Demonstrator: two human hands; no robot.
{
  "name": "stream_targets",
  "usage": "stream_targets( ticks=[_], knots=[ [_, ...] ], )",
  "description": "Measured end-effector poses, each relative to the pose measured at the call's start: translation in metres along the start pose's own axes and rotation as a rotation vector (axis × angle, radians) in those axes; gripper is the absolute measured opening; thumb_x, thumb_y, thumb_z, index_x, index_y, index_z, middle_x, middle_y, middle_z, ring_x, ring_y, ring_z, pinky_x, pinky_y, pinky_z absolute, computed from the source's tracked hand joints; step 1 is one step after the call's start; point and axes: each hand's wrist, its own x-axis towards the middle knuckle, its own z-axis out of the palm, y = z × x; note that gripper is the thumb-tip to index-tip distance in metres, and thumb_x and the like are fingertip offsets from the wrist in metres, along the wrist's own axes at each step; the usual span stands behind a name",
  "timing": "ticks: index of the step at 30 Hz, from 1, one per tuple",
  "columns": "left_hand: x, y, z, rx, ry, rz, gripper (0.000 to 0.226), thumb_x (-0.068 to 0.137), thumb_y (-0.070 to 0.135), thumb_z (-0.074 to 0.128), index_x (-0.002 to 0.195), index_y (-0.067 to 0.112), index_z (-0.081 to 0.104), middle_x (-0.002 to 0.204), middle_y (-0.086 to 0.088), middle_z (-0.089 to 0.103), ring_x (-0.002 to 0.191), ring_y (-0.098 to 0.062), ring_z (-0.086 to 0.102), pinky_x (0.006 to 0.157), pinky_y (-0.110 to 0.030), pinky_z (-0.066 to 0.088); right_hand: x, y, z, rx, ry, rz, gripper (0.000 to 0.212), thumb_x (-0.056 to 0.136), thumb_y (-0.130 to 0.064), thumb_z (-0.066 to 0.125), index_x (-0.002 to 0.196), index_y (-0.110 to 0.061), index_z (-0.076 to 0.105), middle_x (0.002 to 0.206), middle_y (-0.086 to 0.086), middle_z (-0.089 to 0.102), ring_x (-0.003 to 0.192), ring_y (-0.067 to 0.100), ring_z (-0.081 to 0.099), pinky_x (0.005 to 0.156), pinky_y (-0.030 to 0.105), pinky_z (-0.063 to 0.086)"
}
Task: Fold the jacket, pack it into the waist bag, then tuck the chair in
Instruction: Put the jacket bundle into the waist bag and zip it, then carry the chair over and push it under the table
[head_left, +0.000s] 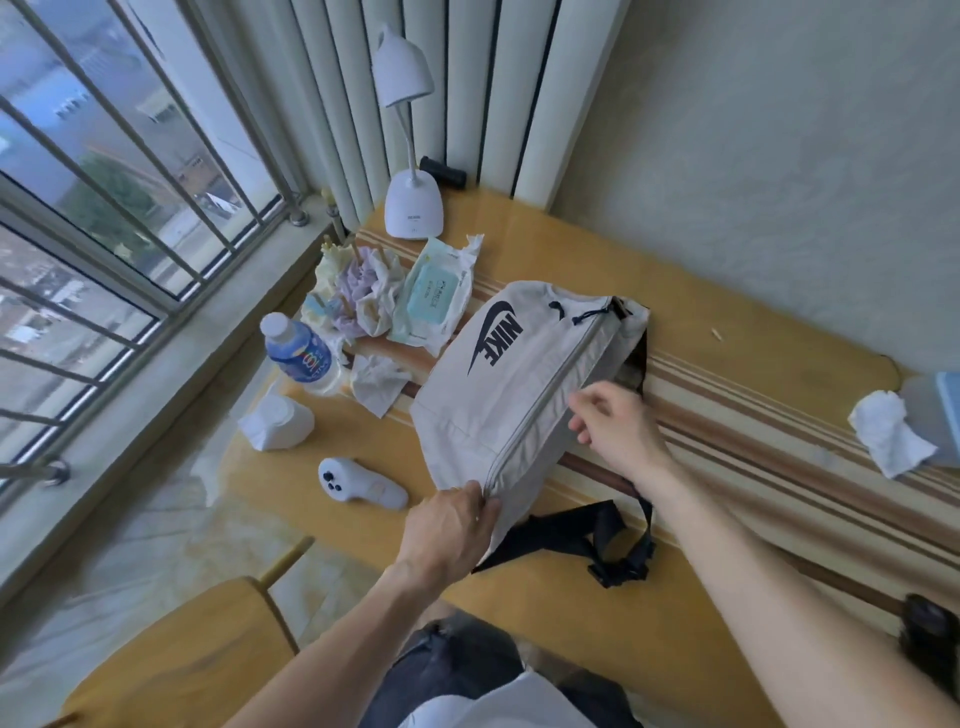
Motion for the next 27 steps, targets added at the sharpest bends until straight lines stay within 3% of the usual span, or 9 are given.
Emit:
stream_targets(
  ticks=[4,8,10,13,16,20,22,27],
  knots=[
    [-0.047,-0.002,-0.001,0.015,0.07,-0.044,0.045,0.106,0.046,0.033,0.097,0.011,0.059,0.085,-0.012,0.071,0.076,-0.035,0.065,0.061,-0.041,0.051,-0.085,0.011,0.022,0.024,-0.067,-0.076,0.021,0.101,-0.038,0.058,0.094,-0.022,0.07,0.084,-0.005,0.075,0.074,0.01,0.069,0.078,0.036,0.059],
    [-0.123,-0.015,0.013,-0.009,0.155,-0.118,0.036,0.106,0.041,0.037,0.086,0.012,0.048,0.087,-0.019,0.069,0.081,-0.041,0.064,0.058,-0.038,0.039,-0.172,0.037,0.043,0.024,-0.146,-0.19,0.02,0.099,-0.038,0.061,0.092,-0.023,0.071,0.083,-0.004,0.076,0.075,0.006,0.071,0.081,0.042,0.06],
    [-0.165,-0.022,0.026,-0.045,0.202,-0.178,0.036,0.105,0.039,0.038,0.082,0.012,0.044,0.085,-0.02,0.067,0.079,-0.041,0.064,0.06,-0.04,0.044,-0.209,0.056,0.054,0.007,-0.193,-0.25,0.018,0.098,-0.036,0.063,0.088,-0.024,0.071,0.081,-0.004,0.077,0.076,0.009,0.071,0.081,0.043,0.059],
    [-0.24,-0.028,0.055,-0.116,0.26,-0.295,0.038,0.104,0.036,0.042,0.084,0.006,0.054,0.086,-0.02,0.068,0.079,-0.038,0.064,0.063,-0.04,0.048,-0.259,0.089,0.074,-0.012,-0.246,-0.311,0.015,0.096,-0.033,0.066,0.082,-0.03,0.07,0.079,-0.005,0.078,0.071,0.013,0.072,0.077,0.048,0.058],
    [-0.342,-0.043,0.104,-0.265,0.335,-0.494,0.039,0.101,0.041,0.046,0.087,0.009,0.062,0.089,-0.014,0.072,0.082,-0.035,0.065,0.065,-0.036,0.046,-0.325,0.12,0.101,-0.02,-0.347,-0.341,0.015,0.096,-0.028,0.067,0.082,-0.027,0.071,0.074,-0.01,0.077,0.064,0.008,0.069,0.073,0.044,0.057],
    [-0.466,-0.062,0.152,-0.523,0.433,-0.744,0.035,0.098,0.046,0.05,0.087,0.018,0.068,0.087,-0.002,0.076,0.08,-0.023,0.07,0.076,-0.04,0.06,-0.404,0.149,0.134,-0.033,-0.472,-0.317,0.013,0.096,-0.023,0.068,0.085,-0.023,0.073,0.072,-0.008,0.077,0.077,0.025,0.071,0.079,0.049,0.058],
    [-0.516,-0.071,0.16,-0.571,0.521,-0.837,0.034,0.101,0.043,0.051,0.086,0.017,0.067,0.088,-0.003,0.075,0.08,-0.022,0.07,0.076,-0.038,0.06,-0.436,0.152,0.158,-0.061,-0.546,-0.326,0.013,0.095,-0.026,0.069,0.084,-0.023,0.074,0.073,-0.006,0.077,0.081,0.029,0.072,0.083,0.055,0.059],
    [-0.626,-0.095,0.169,-0.598,0.733,-1.075,0.035,0.099,0.048,0.05,0.1,0.021,0.071,0.1,-0.003,0.076,0.092,-0.021,0.069,0.084,-0.037,0.057,-0.503,0.147,0.229,-0.095,-0.704,-0.419,0.011,0.094,-0.029,0.07,0.085,-0.024,0.073,0.078,0.0,0.078,0.084,0.026,0.073,0.085,0.055,0.06]
  ],
)
